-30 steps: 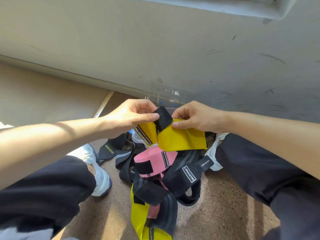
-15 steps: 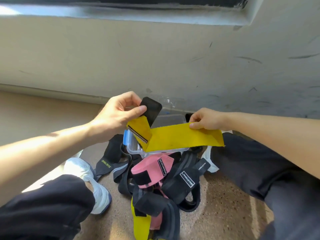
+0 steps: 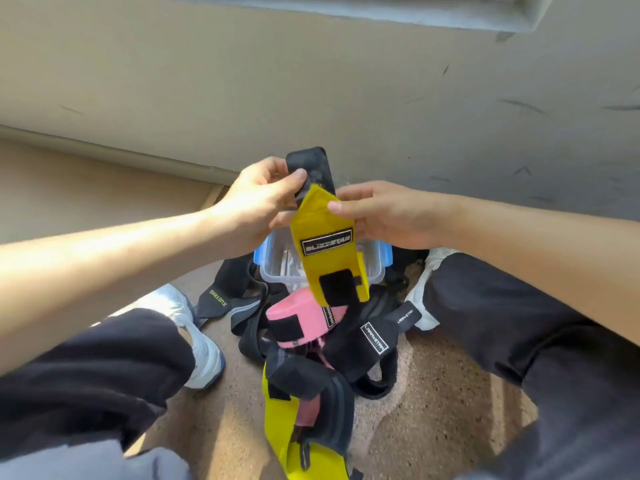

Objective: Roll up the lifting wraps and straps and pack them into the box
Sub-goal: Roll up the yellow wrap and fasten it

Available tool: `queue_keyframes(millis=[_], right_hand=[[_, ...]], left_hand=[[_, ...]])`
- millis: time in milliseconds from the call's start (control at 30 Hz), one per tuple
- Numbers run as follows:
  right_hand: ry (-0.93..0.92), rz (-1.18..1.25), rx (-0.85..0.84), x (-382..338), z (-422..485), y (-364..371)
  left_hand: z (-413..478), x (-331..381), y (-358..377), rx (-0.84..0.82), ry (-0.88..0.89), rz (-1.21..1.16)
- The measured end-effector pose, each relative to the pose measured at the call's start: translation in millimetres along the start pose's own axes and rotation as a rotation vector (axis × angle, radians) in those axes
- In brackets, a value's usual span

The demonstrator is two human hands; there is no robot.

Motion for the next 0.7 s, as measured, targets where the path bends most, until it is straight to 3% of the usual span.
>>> queue_keyframes(millis=[100, 267, 333, 433, 567, 700], right_hand=[[0.043, -0.056, 0.118, 10.8, 3.9, 0.8], [0.178, -0.613, 0.168, 47.7, 5.7, -6.6], [0.241, -0.724, 0.121, 57.9, 5.2, 1.4], [0.296, -0.796, 0.045, 72.1, 8.0, 19.9], [0.277, -0.833, -0.037, 84.1, 8.9, 40.6], [0.278, -0.864, -0.108, 90.5, 4.7, 48.0]], left_hand=[[-7.2, -14.6, -7.5, -0.013, -0.009, 0.154], [-42.6, -76.4, -24.3, -0.14, -0.188, 0.573], [-61.4, -104.1, -33.4, -0.278, -0.198, 0.865], [-96.7, -139.6, -38.0, -0.645, -0.079, 1.324], [-136.9, -195.7, -22.8, -0.993, 0.132, 1.358], [-161.2, -253.4, -4.7, -1.108, 0.191, 1.446]])
Point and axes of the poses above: each hand's wrist, its own z-axis towards the middle knuckle, its own y-axis out of the palm, x = y × z, the point moved 1 cm from there along z, towards the middle knuckle, and after that the axes turned 6 degrees about -z, right-handed, at the moved point
